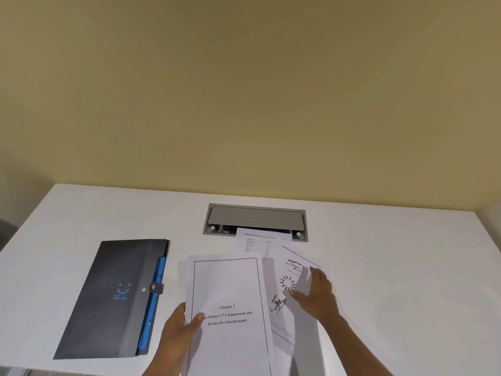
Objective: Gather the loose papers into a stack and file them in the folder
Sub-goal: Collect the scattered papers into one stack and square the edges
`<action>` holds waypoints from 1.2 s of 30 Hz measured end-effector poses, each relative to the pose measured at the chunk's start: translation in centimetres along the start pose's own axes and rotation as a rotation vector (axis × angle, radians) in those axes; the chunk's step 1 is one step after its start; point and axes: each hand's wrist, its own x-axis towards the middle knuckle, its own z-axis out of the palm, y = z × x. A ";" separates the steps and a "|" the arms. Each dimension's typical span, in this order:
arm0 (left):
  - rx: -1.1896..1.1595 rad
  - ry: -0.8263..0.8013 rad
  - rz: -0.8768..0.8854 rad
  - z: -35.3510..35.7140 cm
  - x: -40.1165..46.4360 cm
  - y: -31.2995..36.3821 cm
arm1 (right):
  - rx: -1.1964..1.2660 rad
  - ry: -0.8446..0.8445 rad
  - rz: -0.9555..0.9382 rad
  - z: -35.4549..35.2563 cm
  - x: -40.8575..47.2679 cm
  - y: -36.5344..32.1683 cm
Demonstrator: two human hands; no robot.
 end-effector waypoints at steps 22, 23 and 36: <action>-0.258 0.045 -0.016 -1.9 -0.7 -1.8 | -0.115 0.201 0.076 4.2 -2.0 5.2; -0.254 0.042 -0.016 -1.9 -0.6 -1.7 | 0.008 0.197 0.128 4.3 -2.4 5.3; -0.231 -0.049 0.017 -1.6 -0.5 -0.6 | 0.793 0.110 0.148 3.8 -5.4 5.5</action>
